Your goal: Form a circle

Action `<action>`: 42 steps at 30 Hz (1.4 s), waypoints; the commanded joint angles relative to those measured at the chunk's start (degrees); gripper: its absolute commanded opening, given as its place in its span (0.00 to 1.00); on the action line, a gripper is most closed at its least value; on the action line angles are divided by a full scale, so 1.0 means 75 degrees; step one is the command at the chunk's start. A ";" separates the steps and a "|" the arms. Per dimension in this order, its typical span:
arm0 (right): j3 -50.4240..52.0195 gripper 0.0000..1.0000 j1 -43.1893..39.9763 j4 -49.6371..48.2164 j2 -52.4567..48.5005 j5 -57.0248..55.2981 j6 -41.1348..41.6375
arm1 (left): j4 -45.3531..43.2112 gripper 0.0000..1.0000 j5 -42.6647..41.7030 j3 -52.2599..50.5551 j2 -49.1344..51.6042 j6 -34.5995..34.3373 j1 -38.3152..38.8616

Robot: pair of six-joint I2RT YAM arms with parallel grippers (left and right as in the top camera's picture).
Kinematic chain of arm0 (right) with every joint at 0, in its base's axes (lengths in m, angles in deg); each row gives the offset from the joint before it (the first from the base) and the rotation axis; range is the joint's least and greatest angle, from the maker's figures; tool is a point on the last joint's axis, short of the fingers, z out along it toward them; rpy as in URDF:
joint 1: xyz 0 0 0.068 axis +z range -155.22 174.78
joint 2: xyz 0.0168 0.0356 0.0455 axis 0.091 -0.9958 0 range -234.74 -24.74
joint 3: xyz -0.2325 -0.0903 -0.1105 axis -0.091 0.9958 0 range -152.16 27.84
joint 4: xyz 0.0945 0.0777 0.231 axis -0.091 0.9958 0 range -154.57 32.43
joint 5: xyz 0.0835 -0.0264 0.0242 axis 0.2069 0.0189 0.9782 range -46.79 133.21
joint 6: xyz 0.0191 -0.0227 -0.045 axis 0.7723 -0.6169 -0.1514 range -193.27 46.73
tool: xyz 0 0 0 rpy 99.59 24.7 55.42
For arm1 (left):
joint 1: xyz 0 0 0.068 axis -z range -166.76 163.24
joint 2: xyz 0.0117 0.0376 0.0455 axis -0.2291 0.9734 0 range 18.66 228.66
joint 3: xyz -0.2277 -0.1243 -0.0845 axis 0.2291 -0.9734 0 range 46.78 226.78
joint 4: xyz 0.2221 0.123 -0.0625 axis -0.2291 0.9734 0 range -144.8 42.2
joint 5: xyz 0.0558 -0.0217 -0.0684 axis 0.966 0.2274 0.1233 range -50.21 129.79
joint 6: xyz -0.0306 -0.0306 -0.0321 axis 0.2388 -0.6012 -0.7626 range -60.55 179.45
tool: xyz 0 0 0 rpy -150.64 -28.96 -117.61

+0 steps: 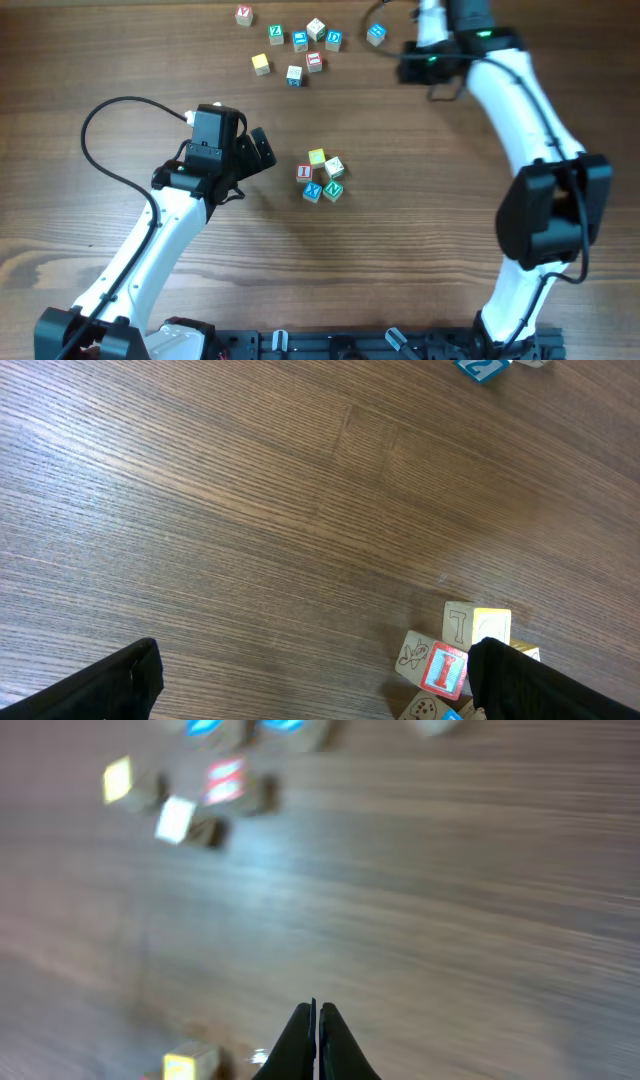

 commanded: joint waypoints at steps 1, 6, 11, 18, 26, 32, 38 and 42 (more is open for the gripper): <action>0.0009 0.04 0.1072 -0.0026 -0.0175 -0.1011 -0.0224 | -0.0020 1.00 0.0067 0.0044 0.0012 -0.0070 -0.0020; 0.0009 0.04 0.2430 -0.0067 -0.0291 -0.2436 -0.0224 | -0.0017 1.00 0.0067 0.0044 0.0012 -0.0070 -0.0020; 0.0009 0.04 0.2914 -0.0052 -0.0323 -0.2582 -0.0210 | -0.0017 1.00 0.0067 0.0044 0.0012 -0.0070 -0.0020; 0.0009 0.04 0.2917 -0.0737 -0.0705 -0.2527 -0.0216 | -0.0017 1.00 0.0067 0.0044 0.0012 -0.0070 -0.0020; 0.0009 0.04 0.2917 -0.0883 -0.1440 -0.1690 -0.0195 | -0.0020 1.00 0.0064 0.0044 0.0012 -0.0070 -0.0020; 0.0009 0.04 0.2917 -0.0350 -0.1451 -0.1230 -0.0184 | -0.0017 1.00 0.0067 0.0044 0.0012 -0.0070 -0.0020; 0.0009 0.04 0.2917 0.0286 -0.1451 -0.1145 0.0239 | -0.0017 1.00 0.0067 0.0044 0.0012 -0.0070 -0.0020; 0.0009 0.04 0.2917 0.0271 -0.1451 -0.1151 0.0236 | -0.0020 1.00 0.0064 0.0044 0.0012 -0.0070 -0.0020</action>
